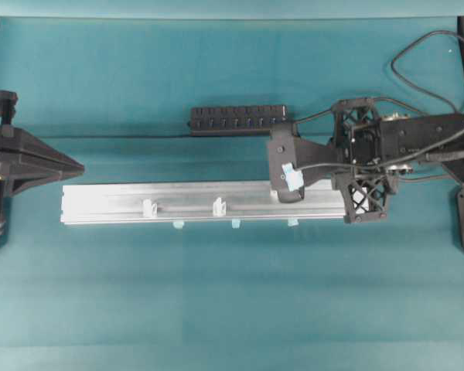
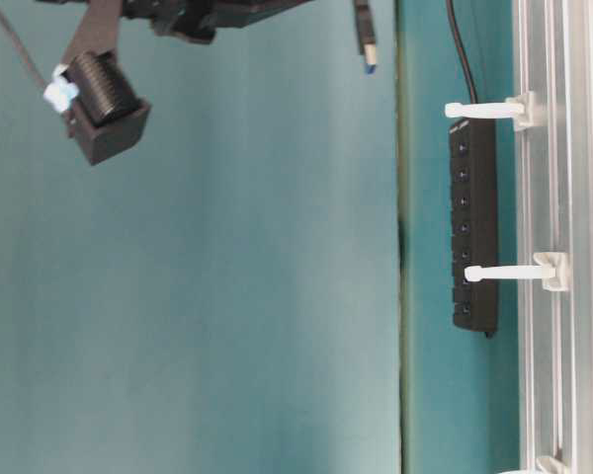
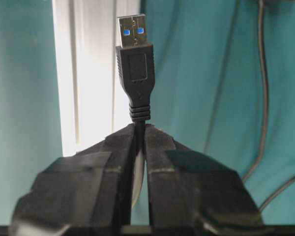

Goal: Pass the USB cable through three rings with both arms.

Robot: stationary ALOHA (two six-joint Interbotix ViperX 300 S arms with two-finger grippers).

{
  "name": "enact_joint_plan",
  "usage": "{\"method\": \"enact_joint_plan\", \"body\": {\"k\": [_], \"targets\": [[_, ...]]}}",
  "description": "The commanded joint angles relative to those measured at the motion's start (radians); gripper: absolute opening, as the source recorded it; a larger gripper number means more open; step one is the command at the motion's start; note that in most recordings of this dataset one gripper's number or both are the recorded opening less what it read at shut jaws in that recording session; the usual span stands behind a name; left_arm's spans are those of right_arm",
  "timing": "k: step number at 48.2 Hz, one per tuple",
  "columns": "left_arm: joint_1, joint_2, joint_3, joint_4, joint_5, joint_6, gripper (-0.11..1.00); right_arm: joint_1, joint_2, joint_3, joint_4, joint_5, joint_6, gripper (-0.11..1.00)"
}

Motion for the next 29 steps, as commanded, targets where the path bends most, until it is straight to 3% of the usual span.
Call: {"method": "enact_joint_plan", "body": {"k": [1, 29], "targets": [[0.000, 0.003, -0.017, 0.003, -0.015, -0.005, 0.01, -0.002, -0.014, 0.018, -0.005, -0.046, 0.005, -0.08], [0.002, 0.074, -0.020, 0.003, -0.106, -0.006, 0.01, -0.020, 0.028, 0.117, -0.005, -0.221, 0.043, -0.08]]}}
